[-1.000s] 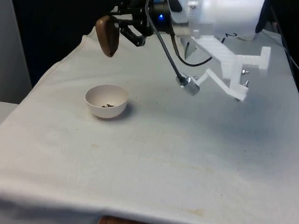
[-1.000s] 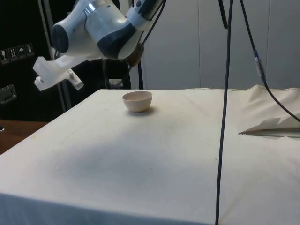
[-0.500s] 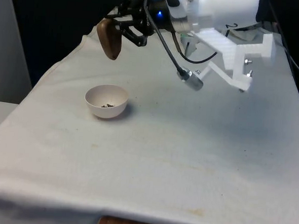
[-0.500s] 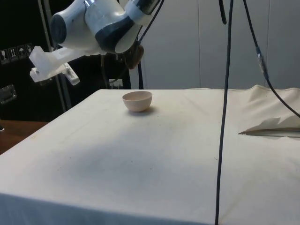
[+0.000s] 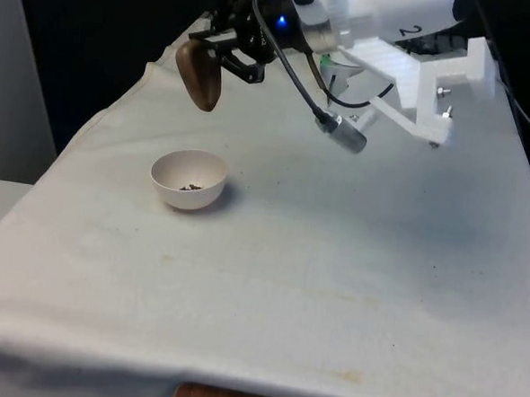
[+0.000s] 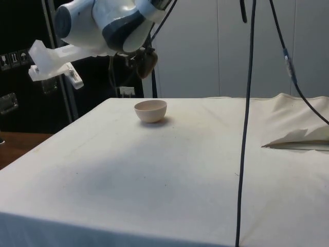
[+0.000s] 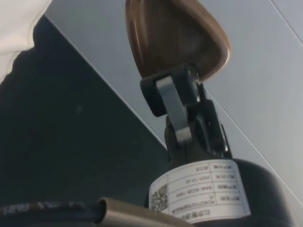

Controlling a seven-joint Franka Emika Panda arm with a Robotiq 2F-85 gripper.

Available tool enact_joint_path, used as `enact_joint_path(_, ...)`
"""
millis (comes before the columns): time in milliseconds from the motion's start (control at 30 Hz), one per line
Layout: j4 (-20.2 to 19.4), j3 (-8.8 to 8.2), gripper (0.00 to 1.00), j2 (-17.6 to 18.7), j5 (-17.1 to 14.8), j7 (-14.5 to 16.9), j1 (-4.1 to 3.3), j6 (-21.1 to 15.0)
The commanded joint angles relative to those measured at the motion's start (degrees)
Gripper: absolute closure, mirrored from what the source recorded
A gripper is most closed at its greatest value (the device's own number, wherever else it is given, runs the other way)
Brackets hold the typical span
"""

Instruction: Pour the coffee beans from the cup into the bowl.

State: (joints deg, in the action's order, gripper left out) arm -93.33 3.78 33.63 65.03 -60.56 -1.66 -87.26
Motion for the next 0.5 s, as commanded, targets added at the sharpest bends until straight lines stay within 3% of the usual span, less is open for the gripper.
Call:
enact_joint_path(0, -0.4, 0.29, 1.00, -0.6, -0.7, 0.3, 0.46, -1.1)
enact_joint_path(233, -0.4, 0.23, 1.00, -1.2, -2.9, 0.4, 0.86, -2.6)
enact_joint_path(267, 0.0, -0.06, 1.00, -0.6, -2.3, 0.1, 0.34, -1.5)
enact_joint_path(300, -0.4, 0.23, 1.00, -1.3, -3.4, 0.4, 0.92, -2.9)
enact_joint_path(467, -0.5, 0.17, 1.00, -1.7, -4.7, 0.5, 1.20, -3.8)
